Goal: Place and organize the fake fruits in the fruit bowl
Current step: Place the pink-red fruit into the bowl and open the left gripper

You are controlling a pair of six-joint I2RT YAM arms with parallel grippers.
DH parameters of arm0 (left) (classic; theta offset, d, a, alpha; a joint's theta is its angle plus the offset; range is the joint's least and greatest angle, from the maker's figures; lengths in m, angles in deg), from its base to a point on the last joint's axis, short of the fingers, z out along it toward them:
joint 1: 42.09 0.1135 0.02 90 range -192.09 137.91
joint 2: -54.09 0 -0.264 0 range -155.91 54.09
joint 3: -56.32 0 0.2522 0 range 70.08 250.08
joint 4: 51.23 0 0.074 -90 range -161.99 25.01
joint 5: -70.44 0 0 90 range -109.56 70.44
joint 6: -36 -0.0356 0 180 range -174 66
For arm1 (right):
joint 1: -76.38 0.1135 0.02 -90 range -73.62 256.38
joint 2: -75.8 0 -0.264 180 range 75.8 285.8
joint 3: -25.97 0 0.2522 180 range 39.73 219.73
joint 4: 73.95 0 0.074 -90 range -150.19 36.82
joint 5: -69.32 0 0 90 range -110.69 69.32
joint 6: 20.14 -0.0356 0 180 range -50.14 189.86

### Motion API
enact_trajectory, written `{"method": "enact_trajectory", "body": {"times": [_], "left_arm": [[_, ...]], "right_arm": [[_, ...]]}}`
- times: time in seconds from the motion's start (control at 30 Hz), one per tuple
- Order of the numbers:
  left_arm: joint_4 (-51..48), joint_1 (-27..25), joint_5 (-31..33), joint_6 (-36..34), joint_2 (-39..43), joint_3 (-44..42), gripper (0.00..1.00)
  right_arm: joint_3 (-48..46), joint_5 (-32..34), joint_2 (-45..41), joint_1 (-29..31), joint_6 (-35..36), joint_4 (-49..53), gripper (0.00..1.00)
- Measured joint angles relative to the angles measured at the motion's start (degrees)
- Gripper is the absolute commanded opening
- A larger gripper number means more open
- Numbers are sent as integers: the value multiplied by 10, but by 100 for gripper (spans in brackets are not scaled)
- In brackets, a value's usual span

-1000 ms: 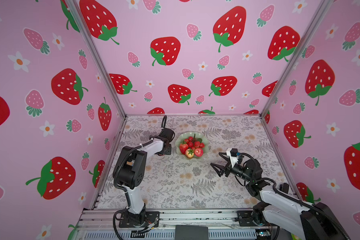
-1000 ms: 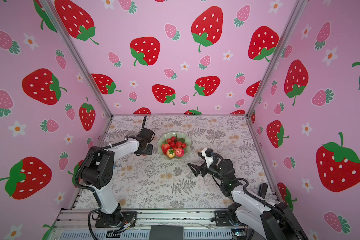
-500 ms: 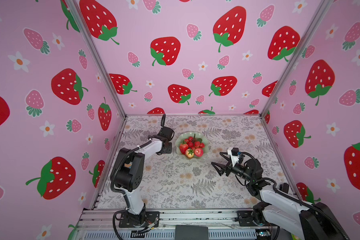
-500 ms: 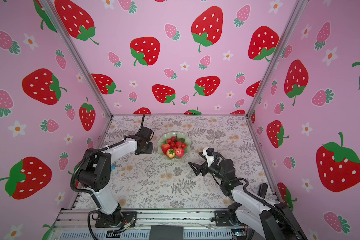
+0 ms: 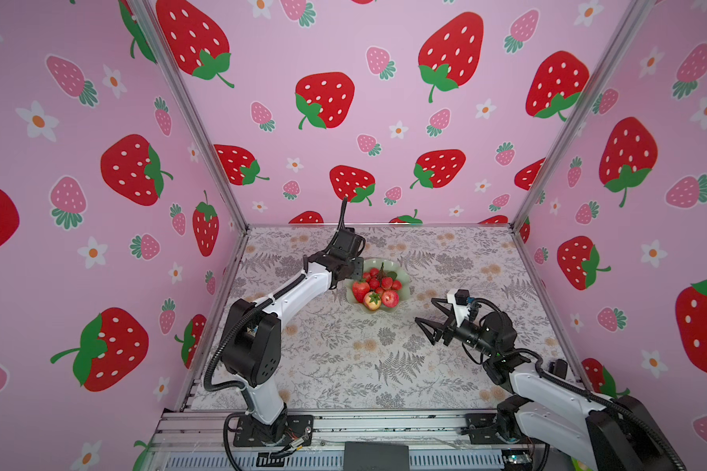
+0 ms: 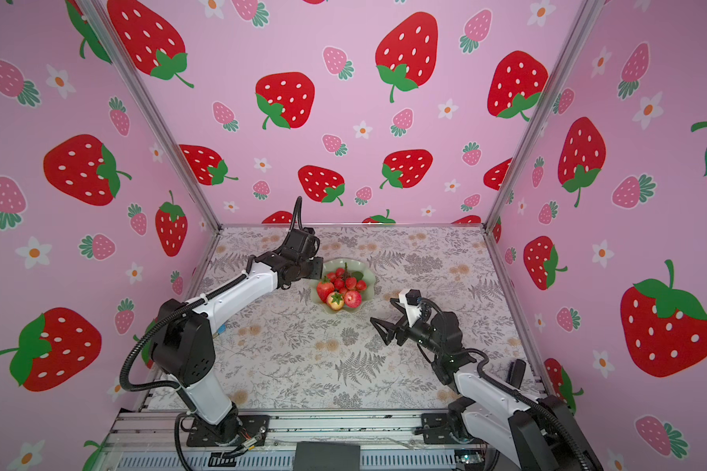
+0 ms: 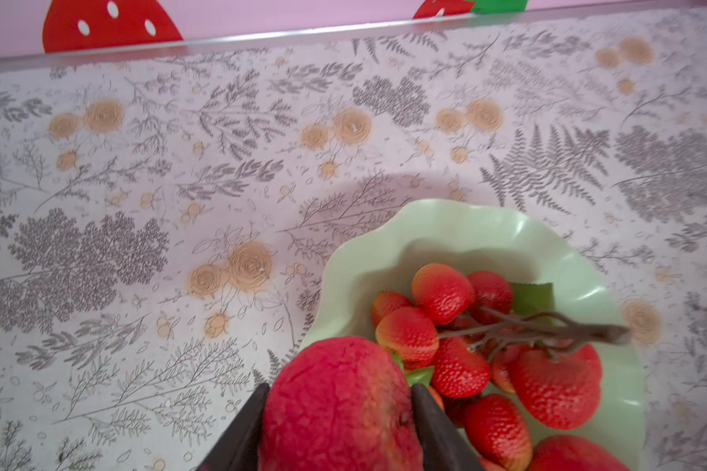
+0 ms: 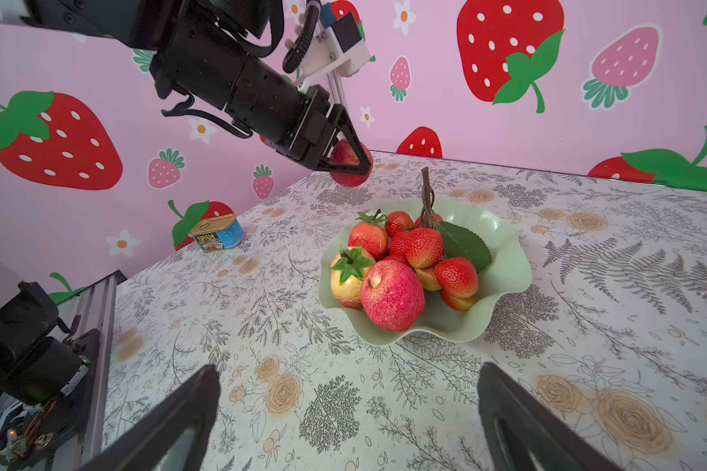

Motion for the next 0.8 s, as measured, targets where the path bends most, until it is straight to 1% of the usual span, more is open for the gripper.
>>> {"method": "enact_trajectory", "body": {"times": [0.07, 0.27, 0.37, 0.57, 0.8], "left_arm": [[2, -18, -2, -6, 0, 5, 41], [10, -109, -3, -30, 0, 12, 42], [11, -144, -10, -50, -15, 43, 42], [20, -160, -22, -89, -95, 118, 42], [-4, -168, -23, -122, -177, 183, 42]], "right_arm": [[-3, 0, -2, -5, 0, -1, 99], [-9, -6, 7, -37, -23, -18, 99], [-13, -10, 16, -54, -40, -26, 99], [-19, -12, 17, -73, -57, -29, 99], [-19, -14, 10, -76, -60, -29, 99]]}}
